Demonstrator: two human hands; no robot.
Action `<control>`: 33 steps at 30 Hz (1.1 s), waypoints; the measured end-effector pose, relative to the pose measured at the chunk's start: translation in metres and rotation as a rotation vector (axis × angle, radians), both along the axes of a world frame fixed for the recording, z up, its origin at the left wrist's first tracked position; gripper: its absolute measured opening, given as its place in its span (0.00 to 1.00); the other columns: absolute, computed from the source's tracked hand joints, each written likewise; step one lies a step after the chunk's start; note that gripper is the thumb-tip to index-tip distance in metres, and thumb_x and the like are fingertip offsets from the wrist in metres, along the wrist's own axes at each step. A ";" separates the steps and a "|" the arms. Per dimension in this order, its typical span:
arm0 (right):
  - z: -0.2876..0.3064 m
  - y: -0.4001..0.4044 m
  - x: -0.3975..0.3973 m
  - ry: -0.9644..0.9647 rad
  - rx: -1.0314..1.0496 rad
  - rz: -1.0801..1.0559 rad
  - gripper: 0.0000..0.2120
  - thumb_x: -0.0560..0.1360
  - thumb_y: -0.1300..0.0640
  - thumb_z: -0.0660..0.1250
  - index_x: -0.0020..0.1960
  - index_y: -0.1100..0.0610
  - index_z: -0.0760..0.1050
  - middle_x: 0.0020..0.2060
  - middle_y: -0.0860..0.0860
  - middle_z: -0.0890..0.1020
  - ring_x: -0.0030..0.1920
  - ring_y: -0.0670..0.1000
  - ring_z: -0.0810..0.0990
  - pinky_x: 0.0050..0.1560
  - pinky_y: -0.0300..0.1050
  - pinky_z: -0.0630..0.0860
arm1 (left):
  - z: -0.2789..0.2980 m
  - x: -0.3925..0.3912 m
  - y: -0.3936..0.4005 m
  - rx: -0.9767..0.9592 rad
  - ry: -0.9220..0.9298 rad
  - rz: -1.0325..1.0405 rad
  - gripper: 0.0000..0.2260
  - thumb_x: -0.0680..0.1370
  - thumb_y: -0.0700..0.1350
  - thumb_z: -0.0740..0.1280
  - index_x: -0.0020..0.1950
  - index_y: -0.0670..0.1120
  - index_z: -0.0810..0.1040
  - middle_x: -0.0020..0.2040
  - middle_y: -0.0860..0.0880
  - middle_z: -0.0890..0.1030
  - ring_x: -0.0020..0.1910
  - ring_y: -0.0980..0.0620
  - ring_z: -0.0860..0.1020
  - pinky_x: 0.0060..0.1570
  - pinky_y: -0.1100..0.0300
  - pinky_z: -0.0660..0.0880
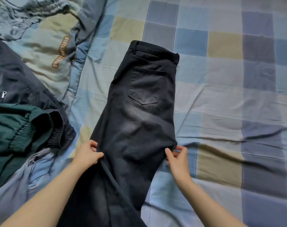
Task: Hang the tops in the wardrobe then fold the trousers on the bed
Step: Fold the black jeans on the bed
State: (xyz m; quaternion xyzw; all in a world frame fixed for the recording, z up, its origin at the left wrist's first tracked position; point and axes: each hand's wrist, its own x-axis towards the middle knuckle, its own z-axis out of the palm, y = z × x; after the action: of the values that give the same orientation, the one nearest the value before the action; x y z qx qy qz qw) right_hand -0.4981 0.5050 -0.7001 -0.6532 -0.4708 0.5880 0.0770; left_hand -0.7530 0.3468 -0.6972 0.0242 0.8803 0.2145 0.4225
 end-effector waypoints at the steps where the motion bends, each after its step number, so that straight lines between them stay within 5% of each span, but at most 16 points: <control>1: 0.003 -0.011 0.001 0.035 -0.075 -0.057 0.15 0.77 0.55 0.66 0.58 0.55 0.63 0.45 0.55 0.79 0.47 0.56 0.80 0.54 0.54 0.77 | 0.002 0.013 -0.012 -0.053 -0.033 0.046 0.12 0.70 0.34 0.72 0.50 0.42 0.74 0.35 0.43 0.78 0.32 0.46 0.77 0.38 0.50 0.79; 6: 0.013 -0.080 0.009 0.055 -0.454 0.101 0.10 0.78 0.57 0.65 0.56 0.59 0.70 0.45 0.55 0.76 0.43 0.53 0.76 0.39 0.43 0.70 | 0.015 0.077 -0.057 -0.163 -0.110 0.179 0.08 0.69 0.43 0.73 0.43 0.45 0.75 0.35 0.46 0.84 0.30 0.50 0.83 0.34 0.59 0.78; 9: 0.011 -0.111 0.021 -0.001 -0.594 0.274 0.07 0.78 0.53 0.64 0.48 0.54 0.68 0.43 0.52 0.77 0.40 0.50 0.78 0.41 0.42 0.70 | 0.020 0.101 -0.063 -0.148 -0.166 0.165 0.06 0.70 0.44 0.72 0.42 0.47 0.76 0.35 0.48 0.85 0.35 0.51 0.85 0.36 0.60 0.78; 14: 0.015 -0.158 0.056 -0.177 -0.396 0.671 0.16 0.76 0.48 0.65 0.35 0.52 0.64 0.29 0.48 0.68 0.29 0.45 0.65 0.31 0.38 0.63 | 0.023 0.127 -0.075 -0.132 -0.294 0.155 0.03 0.74 0.43 0.66 0.43 0.44 0.78 0.39 0.47 0.86 0.36 0.50 0.85 0.43 0.57 0.80; 19: 0.043 -0.209 0.083 -0.196 -0.245 0.814 0.20 0.74 0.35 0.58 0.36 0.50 0.65 0.32 0.43 0.73 0.34 0.45 0.71 0.37 0.41 0.67 | 0.022 0.124 -0.103 0.113 -0.473 0.371 0.05 0.80 0.39 0.63 0.44 0.45 0.73 0.48 0.42 0.83 0.44 0.45 0.84 0.44 0.52 0.80; 24: 0.074 -0.276 0.069 -0.076 -0.026 0.897 0.05 0.76 0.47 0.62 0.51 0.45 0.70 0.45 0.41 0.79 0.46 0.44 0.76 0.49 0.41 0.73 | 0.028 0.101 -0.137 0.248 -0.518 0.420 0.06 0.82 0.45 0.63 0.52 0.43 0.76 0.50 0.44 0.84 0.47 0.46 0.82 0.40 0.52 0.80; 28: 0.084 -0.339 0.037 0.061 -0.198 1.043 0.28 0.77 0.55 0.62 0.75 0.51 0.61 0.72 0.47 0.68 0.71 0.47 0.66 0.70 0.34 0.59 | 0.036 0.080 -0.180 0.256 -0.533 0.263 0.10 0.79 0.49 0.68 0.41 0.46 0.73 0.43 0.45 0.80 0.42 0.48 0.78 0.42 0.54 0.78; 31: 0.071 -0.338 0.017 -0.018 -0.265 1.079 0.22 0.76 0.60 0.60 0.69 0.55 0.71 0.67 0.51 0.75 0.68 0.49 0.71 0.65 0.33 0.63 | 0.032 0.070 -0.206 0.214 -0.478 0.104 0.05 0.77 0.45 0.70 0.45 0.43 0.78 0.44 0.44 0.81 0.43 0.48 0.79 0.43 0.53 0.78; 33: 0.061 -0.313 0.011 -0.153 -0.208 0.759 0.14 0.75 0.62 0.59 0.55 0.56 0.81 0.54 0.53 0.83 0.57 0.52 0.80 0.58 0.36 0.72 | 0.024 0.064 -0.216 0.197 -0.431 0.095 0.04 0.78 0.43 0.69 0.47 0.42 0.79 0.46 0.45 0.83 0.44 0.48 0.81 0.45 0.55 0.79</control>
State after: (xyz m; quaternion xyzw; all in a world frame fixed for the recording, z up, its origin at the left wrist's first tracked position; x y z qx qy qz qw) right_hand -0.4874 0.1924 -0.6388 -0.4789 -0.6211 0.5689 -0.2476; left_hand -0.6885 0.1304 -0.6733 -0.0226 0.7446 0.3194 0.5857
